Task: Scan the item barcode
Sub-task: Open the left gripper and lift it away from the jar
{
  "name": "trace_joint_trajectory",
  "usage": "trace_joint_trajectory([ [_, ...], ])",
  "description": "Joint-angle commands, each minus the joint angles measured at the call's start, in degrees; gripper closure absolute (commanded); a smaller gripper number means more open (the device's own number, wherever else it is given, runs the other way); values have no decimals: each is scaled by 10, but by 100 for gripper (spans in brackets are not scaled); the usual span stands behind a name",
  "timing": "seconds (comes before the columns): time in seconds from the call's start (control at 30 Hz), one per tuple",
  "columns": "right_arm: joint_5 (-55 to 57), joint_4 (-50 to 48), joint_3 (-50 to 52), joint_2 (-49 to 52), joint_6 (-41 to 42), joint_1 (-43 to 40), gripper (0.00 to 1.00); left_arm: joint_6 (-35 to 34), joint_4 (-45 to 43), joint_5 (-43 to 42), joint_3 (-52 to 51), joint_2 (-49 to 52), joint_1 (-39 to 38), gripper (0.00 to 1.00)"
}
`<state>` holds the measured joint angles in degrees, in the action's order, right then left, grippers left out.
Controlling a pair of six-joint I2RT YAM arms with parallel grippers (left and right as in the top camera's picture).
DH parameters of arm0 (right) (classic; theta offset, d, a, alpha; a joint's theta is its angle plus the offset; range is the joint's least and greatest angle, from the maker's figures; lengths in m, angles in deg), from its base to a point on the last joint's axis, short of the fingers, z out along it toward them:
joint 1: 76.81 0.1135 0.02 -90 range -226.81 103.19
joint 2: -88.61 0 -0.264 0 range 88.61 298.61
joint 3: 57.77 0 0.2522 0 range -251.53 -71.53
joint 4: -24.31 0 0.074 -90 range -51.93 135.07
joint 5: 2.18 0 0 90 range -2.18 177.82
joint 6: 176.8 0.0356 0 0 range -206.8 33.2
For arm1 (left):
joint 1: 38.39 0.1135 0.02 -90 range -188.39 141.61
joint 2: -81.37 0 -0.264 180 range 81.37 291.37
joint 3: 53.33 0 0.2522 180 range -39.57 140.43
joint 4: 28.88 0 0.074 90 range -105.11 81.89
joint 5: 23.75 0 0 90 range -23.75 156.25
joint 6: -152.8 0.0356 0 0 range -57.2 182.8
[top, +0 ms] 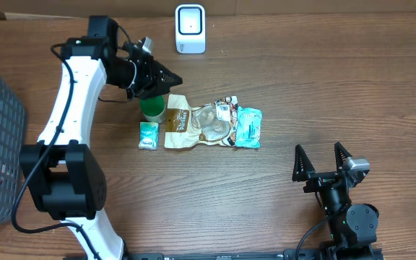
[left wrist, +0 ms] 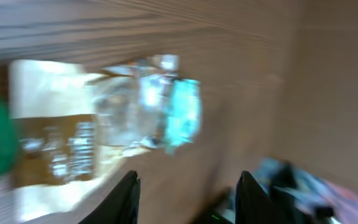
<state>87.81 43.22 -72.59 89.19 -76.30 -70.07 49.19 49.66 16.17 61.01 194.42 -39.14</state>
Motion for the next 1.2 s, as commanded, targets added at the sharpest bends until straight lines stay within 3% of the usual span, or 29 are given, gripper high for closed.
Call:
trace_joint_trajectory([
  [0.0,-1,-3,6,-4,-1,-3,0,60,1,-177,17,-3,10,72],
  [0.53,-1,-3,6,-4,-1,-3,0,81,3,-399,17,-3,11,72],
  [1.03,-1,-3,6,-4,-1,-3,0,15,2,-405,17,-3,11,67],
  [1.17,-1,-3,6,-4,-1,-3,0,-29,-14,-405,17,-3,12,56],
])
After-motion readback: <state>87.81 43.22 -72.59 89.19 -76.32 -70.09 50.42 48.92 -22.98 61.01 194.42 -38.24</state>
